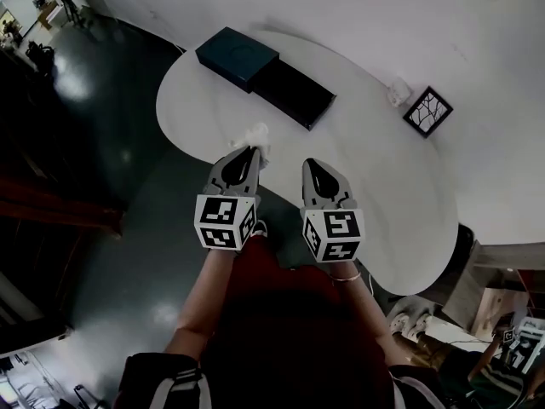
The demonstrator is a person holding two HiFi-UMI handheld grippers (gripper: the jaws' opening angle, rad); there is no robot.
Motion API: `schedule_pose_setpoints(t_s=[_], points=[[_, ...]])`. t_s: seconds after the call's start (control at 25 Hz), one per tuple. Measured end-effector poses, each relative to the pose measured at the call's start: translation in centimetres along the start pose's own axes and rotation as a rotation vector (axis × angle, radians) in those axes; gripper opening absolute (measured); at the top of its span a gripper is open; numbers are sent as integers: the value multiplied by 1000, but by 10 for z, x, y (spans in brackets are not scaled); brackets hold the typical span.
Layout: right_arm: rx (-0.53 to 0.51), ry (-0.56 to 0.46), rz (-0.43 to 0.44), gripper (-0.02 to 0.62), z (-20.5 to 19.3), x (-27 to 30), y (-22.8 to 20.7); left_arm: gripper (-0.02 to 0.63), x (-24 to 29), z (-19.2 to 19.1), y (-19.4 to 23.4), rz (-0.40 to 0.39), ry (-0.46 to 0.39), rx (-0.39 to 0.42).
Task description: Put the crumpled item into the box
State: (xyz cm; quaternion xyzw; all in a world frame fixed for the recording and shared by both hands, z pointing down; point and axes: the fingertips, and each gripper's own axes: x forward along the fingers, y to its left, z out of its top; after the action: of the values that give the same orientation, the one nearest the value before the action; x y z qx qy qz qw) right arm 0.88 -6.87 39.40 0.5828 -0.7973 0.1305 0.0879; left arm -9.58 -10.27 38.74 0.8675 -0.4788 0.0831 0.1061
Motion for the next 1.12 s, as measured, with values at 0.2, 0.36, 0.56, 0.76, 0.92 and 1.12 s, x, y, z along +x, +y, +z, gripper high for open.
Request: schedule_pose_setpoints(t_s=[0.2, 0.36, 0.56, 0.76, 0.92, 1.12], points=[[30, 17, -60, 14, 1, 27, -11, 35, 34, 4, 17, -52, 20, 8], [58, 19, -108, 15, 6, 44, -18, 35, 55, 7, 30, -90, 37, 9], [76, 20, -174, 14, 8, 57, -25, 35, 77, 7, 41, -147, 58, 16], [84, 17, -239, 15, 12, 64, -34, 35, 93, 11, 43, -201, 64, 32], [93, 19, -286, 15, 13, 62, -42, 35, 104, 9, 42, -235, 79, 40], [115, 29, -330, 15, 8, 57, -54, 35, 122, 8, 36, -265, 89, 59]])
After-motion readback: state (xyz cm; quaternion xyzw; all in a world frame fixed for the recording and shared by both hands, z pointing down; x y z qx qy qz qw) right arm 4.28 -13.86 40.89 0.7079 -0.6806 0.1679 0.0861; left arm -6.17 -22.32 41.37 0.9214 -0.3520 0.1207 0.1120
